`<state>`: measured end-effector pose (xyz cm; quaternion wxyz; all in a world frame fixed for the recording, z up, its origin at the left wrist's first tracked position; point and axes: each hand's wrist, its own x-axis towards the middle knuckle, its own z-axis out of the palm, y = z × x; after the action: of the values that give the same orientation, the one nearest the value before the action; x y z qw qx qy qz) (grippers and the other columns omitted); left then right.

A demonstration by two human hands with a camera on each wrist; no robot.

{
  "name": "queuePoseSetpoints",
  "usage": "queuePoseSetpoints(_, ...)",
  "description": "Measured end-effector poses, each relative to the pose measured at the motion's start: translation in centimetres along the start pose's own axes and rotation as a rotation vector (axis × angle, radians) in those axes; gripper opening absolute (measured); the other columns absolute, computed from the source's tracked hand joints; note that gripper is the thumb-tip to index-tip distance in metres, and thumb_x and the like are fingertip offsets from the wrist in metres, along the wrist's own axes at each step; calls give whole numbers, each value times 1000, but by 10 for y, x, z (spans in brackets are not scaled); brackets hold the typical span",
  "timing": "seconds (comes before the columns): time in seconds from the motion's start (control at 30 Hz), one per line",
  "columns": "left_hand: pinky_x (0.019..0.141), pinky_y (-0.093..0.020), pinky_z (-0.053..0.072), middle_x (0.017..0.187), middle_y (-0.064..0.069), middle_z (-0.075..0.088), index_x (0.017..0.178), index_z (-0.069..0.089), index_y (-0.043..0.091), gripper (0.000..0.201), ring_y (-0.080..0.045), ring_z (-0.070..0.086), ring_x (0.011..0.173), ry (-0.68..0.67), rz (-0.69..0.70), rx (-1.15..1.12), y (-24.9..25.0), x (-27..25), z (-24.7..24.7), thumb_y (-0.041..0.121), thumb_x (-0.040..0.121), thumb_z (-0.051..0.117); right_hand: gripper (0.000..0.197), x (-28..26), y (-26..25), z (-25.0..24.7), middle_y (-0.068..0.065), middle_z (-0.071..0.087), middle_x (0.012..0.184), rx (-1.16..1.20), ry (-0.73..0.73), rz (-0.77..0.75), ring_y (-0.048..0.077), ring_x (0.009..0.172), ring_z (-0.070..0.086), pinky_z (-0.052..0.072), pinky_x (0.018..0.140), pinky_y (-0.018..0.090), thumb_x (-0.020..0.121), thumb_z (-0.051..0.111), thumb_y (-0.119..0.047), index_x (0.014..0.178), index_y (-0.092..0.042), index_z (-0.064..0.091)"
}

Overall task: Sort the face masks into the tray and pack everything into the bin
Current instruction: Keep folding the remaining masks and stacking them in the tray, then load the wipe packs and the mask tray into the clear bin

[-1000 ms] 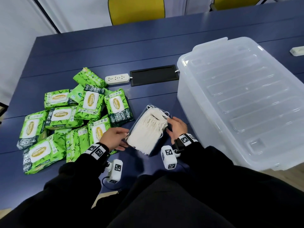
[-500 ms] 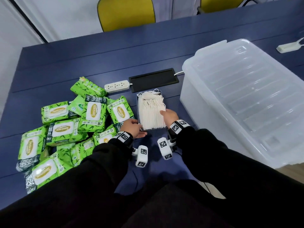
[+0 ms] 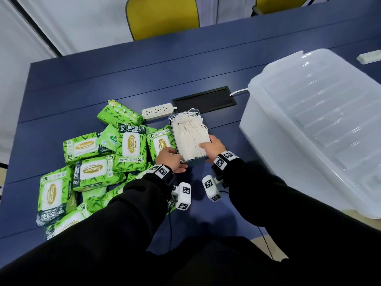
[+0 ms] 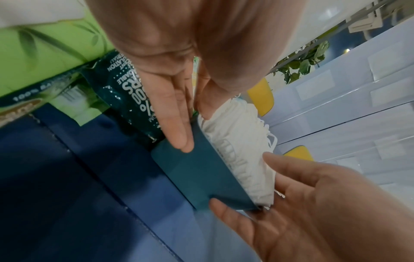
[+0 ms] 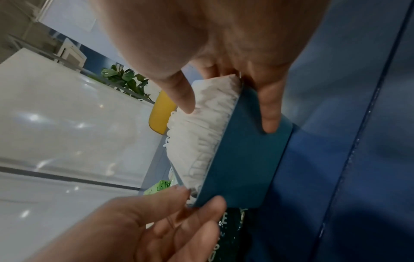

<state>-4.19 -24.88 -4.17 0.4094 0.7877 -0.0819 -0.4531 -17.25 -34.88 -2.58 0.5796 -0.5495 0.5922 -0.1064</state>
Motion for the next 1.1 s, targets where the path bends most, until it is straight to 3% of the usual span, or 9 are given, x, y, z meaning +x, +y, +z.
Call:
queuePoseSetpoints(0.1,50,-38,62,90,-16,68,116,50,11,25,-27,72,58,-19,-1,-8,0,4,-4,-2,96,56,49,7,1,-1,1,68,119,59,-77,31,28,105,65,61,81,51,82,70,-29,130,-25,59)
queuePoseSetpoints(0.17,60,-44,64,96,-16,68,117,51,13,23,-28,72,67,-44,7,11,-4,6,-5,5,97,59,66,22,14,-6,2,69,126,94,-96,27,27,108,68,58,89,50,64,76,-42,127,-25,61)
queuePoseSetpoints(0.23,72,-49,63,98,-12,68,120,55,12,25,-27,70,75,-50,31,59,-9,6,-8,14,97,65,78,14,19,-18,4,59,142,118,-52,7,25,122,62,51,102,44,69,78,-39,140,-20,54)
queuePoseSetpoints(0.33,81,-51,62,87,-4,68,117,62,14,29,-26,67,78,38,158,176,-8,7,-12,26,92,72,61,-25,12,-53,8,53,144,153,17,-65,22,130,55,45,105,39,90,73,-18,146,-14,49)
queuePoseSetpoints(0.53,77,-33,51,94,3,69,102,67,27,17,-18,67,80,3,580,310,48,-34,33,31,87,76,30,-119,-13,-161,5,70,120,252,91,-457,6,98,65,49,78,15,89,72,-8,116,-19,67)
queuePoseSetpoints(0.67,57,-28,48,86,-8,71,104,67,19,14,-22,67,69,-542,509,231,76,-99,118,30,96,71,31,-164,-28,-245,-5,71,119,209,244,-605,16,108,67,52,96,27,85,71,-21,116,-21,70)
queuePoseSetpoints(0.77,53,-28,50,92,-11,76,109,63,23,39,-31,73,72,-799,402,312,75,-143,180,55,88,68,28,-170,-12,-311,-13,71,118,169,469,-590,12,110,64,51,98,27,87,72,-18,114,-25,71)
queuePoseSetpoints(0.93,57,-32,55,91,-13,76,109,56,4,43,-33,76,78,-786,232,165,76,-174,223,43,96,68,33,-162,64,-396,-7,60,126,95,821,-388,10,123,54,44,109,35,79,73,-30,110,-42,70)
queuePoseSetpoints(1.1,58,-30,59,86,-16,72,102,64,5,18,-27,75,71,-721,217,6,87,-163,212,23,99,66,67,-138,133,-420,14,42,148,-38,871,-166,25,142,36,27,121,37,77,72,-34,141,-22,54)
